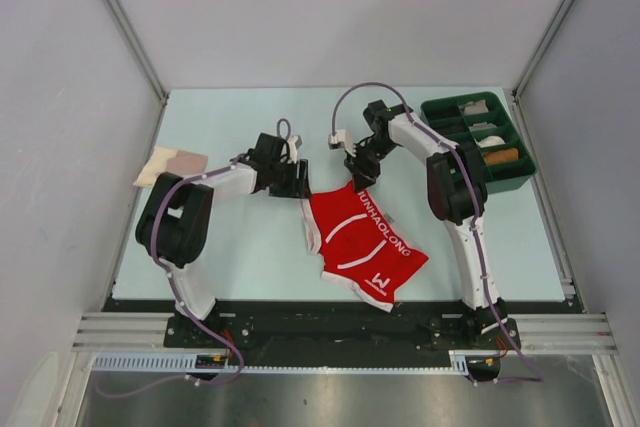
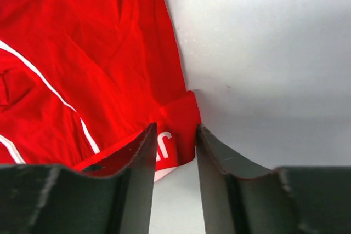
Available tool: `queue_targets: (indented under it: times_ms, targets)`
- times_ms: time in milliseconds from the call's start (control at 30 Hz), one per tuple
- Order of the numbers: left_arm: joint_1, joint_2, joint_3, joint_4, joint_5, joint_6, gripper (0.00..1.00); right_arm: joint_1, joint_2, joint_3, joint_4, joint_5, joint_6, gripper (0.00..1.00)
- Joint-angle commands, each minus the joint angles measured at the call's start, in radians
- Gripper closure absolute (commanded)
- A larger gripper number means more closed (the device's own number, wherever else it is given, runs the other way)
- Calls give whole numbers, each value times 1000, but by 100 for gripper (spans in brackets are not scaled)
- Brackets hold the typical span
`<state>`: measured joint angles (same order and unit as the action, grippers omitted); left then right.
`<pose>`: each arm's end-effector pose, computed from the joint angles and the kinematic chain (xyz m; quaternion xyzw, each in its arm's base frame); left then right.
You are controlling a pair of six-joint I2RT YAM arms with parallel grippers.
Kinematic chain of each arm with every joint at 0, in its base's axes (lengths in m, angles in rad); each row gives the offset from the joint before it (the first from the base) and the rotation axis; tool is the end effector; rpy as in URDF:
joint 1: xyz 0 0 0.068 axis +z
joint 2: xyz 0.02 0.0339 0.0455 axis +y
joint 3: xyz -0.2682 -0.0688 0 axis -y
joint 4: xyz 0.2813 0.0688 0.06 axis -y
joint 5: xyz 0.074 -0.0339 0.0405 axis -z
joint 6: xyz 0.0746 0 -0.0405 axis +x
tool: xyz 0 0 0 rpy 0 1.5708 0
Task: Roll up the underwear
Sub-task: Fold the underwear at the center of the board.
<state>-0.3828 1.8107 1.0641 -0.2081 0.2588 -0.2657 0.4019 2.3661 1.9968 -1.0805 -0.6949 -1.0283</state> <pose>0.3782 -0.1729 0.1078 0.0944 0.9411 -0.2123 0.2458 0.4519 0.2440 0.1253 -0.6309 0.6951 0.3058 0.1588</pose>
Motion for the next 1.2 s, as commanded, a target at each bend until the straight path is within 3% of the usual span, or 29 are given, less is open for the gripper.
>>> queue_targets:
  times_ms: [0,333,467,833,1167]
  targets:
    - [12,62,36,-60,103,82,42,-1,16,80,-47,-61,-3,66]
    - [27,88,75,-86,168,108,98,-11,50,149,-62,-94,14,92]
    - [41,72,132,-100,125,117,100,-29,41,171,-16,-88,72,100]
    - [65,67,382,-129,48,263,100,-127,-40,129,269,-149,327,100]
    - [48,-17,395,-62,30,387,100,-189,-205,-76,519,-290,464,100]
